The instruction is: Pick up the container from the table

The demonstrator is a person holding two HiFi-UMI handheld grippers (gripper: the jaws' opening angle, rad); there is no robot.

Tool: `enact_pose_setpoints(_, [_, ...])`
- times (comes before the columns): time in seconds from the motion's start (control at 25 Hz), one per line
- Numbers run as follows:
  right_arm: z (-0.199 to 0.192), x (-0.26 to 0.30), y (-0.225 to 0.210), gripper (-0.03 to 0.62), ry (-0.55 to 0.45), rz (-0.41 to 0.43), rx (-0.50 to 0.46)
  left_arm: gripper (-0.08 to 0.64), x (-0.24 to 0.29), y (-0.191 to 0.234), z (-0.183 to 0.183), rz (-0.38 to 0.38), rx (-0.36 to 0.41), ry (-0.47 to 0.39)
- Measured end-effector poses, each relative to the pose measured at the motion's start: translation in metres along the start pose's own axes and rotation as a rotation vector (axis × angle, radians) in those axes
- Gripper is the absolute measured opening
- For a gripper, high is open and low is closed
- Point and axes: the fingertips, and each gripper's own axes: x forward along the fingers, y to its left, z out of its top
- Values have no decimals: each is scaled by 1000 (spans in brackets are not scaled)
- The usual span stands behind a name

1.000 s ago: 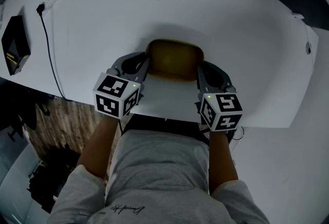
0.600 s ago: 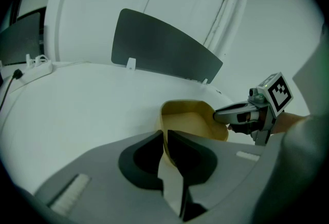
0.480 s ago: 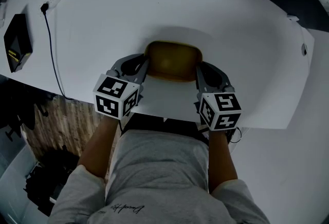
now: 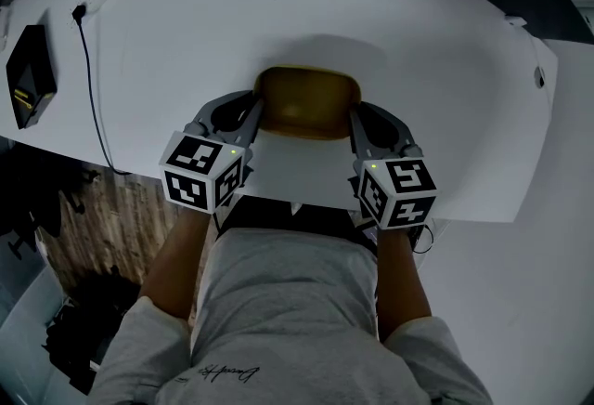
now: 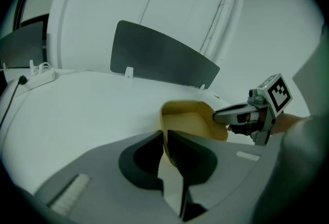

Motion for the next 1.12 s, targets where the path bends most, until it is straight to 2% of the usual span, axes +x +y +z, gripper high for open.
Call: enact_pose_setpoints(1.12, [34, -79, -3, 41, -100, -1, -78, 28, -48, -64, 38, 12, 26, -148])
